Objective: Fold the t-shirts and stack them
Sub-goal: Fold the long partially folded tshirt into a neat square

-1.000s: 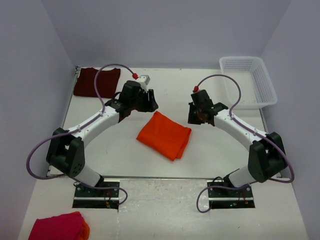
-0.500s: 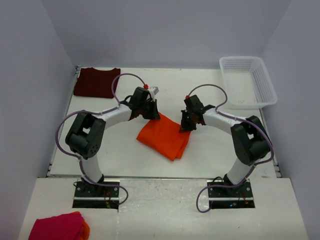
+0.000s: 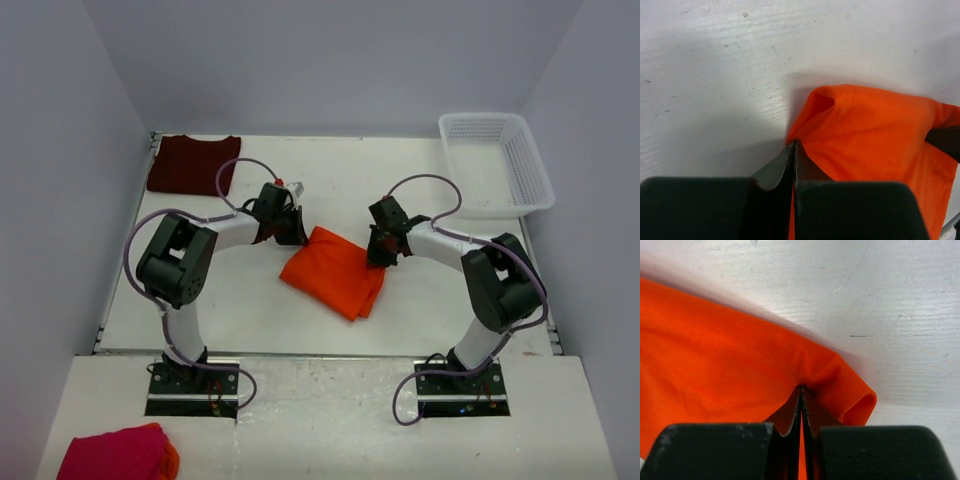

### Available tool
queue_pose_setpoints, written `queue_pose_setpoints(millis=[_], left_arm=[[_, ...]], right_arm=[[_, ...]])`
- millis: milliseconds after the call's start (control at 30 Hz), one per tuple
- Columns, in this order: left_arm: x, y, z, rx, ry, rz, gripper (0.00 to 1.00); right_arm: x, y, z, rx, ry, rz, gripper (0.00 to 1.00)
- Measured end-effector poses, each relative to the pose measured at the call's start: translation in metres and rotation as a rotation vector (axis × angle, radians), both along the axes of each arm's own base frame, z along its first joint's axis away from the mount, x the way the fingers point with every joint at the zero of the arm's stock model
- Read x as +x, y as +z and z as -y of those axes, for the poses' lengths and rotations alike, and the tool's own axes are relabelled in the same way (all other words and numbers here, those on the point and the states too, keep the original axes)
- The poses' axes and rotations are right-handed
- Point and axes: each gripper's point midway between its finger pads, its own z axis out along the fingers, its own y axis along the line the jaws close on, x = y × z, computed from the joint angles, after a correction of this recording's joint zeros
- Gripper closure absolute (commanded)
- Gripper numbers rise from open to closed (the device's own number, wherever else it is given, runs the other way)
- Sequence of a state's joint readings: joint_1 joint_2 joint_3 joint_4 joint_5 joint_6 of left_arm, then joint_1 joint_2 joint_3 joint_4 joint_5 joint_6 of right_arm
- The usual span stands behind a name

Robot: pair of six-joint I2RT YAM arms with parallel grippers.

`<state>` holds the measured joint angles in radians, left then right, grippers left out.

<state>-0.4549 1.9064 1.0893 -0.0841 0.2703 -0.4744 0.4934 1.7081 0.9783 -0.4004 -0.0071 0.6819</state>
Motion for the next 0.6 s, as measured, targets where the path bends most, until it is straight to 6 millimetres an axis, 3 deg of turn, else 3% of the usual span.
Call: queue_pose_setpoints(millis=[133,333,600], left_arm=[[-0.003,0.000,-0.006,-0.015,0.033,0.019,1.00],[-0.022,0.000,-0.018,-0.015,0.055,0.022,1.00],[-0.050,0.002,-0.037,0.006,0.083,0.026,1.00]], right_arm=[[0.001,0.000,0.002,-0.011,-0.017,0.004,1.00],[0.009,0.001,-0.001,-0.018,-0.010,-0.002,1.00],[0.044,0.015,-0.010,-0.060,0.071,0.051,1.00]])
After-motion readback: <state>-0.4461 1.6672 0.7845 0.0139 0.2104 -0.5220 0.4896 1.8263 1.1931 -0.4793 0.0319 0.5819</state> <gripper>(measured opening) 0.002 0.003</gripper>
